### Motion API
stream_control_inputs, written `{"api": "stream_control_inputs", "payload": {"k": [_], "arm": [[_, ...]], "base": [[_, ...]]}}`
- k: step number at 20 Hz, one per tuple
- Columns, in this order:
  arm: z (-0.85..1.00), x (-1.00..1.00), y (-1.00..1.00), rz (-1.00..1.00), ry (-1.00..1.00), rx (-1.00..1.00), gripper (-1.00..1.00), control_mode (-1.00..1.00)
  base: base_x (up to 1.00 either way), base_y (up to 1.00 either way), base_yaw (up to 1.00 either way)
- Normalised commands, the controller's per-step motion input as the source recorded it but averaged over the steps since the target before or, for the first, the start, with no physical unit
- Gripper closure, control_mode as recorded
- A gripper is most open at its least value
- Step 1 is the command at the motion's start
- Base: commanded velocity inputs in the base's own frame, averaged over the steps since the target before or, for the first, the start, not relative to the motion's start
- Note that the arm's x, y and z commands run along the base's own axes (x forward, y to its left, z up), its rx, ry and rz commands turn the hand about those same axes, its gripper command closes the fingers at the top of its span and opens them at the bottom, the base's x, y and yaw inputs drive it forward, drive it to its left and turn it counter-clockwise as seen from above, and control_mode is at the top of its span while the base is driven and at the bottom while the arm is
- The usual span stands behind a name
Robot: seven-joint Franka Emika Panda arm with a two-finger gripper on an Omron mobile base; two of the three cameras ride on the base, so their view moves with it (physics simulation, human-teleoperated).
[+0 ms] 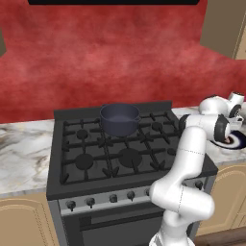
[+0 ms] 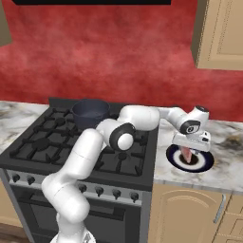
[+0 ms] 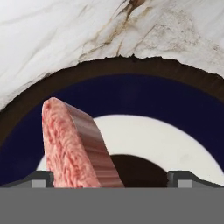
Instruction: Retrieve the frozen meat and place it in the pot on a burner. Then turn the burner on.
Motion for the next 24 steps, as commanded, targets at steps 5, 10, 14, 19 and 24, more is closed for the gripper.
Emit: {"api": "stream_control_inputs", "payload": {"k": [5,10,14,19,24], "arm": [[-0.38,0.00,0.03,-0.01,0.00,-0.03,-1.00,-1.00],[-0.17,0.00,0.10,-0.02,0.00,0.01,1.00,-1.00],[-0.04,0.00,0.07,-0.02,0.00,0.00,1.00,-1.00],[0.13,-0.13,0.11,-0.04,0.00,0.03,1.00,-1.00],[0.19,-0.30,0.17,-0.10,0.00,0.01,1.00,-1.00]], "base": [[0.00,0.00,0.00],[0.00,0.00,0.00],[0.00,0.00,0.00],[0.00,0.00,0.00],[0.00,0.00,0.00]]}}
